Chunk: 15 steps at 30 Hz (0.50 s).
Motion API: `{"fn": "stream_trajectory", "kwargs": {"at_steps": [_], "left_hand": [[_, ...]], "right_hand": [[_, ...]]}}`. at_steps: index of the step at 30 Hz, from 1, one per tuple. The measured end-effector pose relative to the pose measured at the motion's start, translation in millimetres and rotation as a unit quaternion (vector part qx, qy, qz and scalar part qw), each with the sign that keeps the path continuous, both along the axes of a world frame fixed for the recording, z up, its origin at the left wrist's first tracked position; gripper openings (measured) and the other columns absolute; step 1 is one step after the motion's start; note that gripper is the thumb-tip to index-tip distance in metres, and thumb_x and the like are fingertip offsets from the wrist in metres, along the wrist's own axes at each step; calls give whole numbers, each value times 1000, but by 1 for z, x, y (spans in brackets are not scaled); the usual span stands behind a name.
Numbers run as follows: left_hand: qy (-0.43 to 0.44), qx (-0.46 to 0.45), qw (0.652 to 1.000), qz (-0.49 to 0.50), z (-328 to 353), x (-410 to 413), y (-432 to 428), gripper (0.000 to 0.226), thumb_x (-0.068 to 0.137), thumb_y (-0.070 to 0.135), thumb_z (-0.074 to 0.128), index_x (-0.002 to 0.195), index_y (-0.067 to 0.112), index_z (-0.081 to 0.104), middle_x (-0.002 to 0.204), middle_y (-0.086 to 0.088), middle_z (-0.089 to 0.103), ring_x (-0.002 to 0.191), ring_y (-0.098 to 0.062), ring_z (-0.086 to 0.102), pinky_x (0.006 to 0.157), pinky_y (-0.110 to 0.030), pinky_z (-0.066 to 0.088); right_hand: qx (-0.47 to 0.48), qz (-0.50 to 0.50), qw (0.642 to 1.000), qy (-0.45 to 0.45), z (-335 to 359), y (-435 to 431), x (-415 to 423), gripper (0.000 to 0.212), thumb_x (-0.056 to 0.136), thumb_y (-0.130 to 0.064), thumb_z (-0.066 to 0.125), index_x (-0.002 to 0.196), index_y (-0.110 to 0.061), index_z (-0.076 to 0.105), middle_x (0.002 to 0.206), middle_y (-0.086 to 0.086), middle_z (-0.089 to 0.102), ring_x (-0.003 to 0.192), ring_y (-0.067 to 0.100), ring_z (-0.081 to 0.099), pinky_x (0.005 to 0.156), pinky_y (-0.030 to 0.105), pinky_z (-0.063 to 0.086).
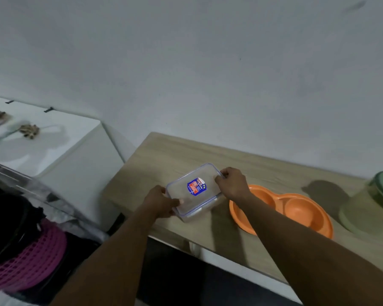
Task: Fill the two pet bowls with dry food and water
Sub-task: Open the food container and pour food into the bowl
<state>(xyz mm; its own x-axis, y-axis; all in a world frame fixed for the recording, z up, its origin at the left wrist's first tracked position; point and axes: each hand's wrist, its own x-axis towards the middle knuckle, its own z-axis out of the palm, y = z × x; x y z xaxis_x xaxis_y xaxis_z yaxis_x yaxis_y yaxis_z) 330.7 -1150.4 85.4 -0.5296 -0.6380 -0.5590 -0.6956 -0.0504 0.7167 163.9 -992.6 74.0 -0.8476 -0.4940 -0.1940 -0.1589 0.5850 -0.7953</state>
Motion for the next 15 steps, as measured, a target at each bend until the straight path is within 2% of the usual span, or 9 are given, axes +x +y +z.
{"fn": "stream_trajectory", "kwargs": {"at_steps": [3,5,7,9,12,15], "left_hand": [[-5,24,998,-60,-1,-2,-14,33,71,19,90,86,7,63,76,-23,70,61,-27,66,50,-28,55],[-22,53,992,-113,1,-3,-27,30,72,28,90,73,11,66,69,-18,69,62,-24,65,54,-28,51],[-66,68,984,-150,1,-5,-46,36,76,39,86,81,9,66,77,-16,75,68,-23,69,60,-29,51],[-101,67,977,-173,0,-10,-64,45,77,46,82,91,6,67,81,-11,77,72,-22,70,61,-28,50],[-76,54,976,-199,0,-23,-78,41,77,40,84,100,10,68,83,-6,72,72,-19,65,58,-27,49],[-65,79,969,-226,-8,-33,-81,49,78,36,84,119,15,67,105,-8,73,92,-23,69,78,-36,58]], "right_hand": [[26,-18,999,-18,-9,-19,-6,25,93,-26,59,96,-5,73,94,10,70,98,32,64,76,31,43],[41,-34,998,-36,-10,-31,-11,33,94,-32,57,96,-5,74,99,13,72,99,33,65,83,36,51],[65,-47,995,-58,-12,-46,-17,49,97,-46,52,106,-2,72,111,18,71,106,36,64,92,43,53],[88,-49,993,-56,-16,-60,-19,64,97,-57,45,112,1,68,118,20,68,114,39,61,95,42,49],[127,-55,990,7,-24,-79,-9,65,98,-61,41,112,-4,68,116,17,69,110,39,63,86,38,46],[198,-49,974,96,-26,-90,-1,64,100,-60,33,110,-7,68,111,16,69,101,37,64,82,39,48]]}}
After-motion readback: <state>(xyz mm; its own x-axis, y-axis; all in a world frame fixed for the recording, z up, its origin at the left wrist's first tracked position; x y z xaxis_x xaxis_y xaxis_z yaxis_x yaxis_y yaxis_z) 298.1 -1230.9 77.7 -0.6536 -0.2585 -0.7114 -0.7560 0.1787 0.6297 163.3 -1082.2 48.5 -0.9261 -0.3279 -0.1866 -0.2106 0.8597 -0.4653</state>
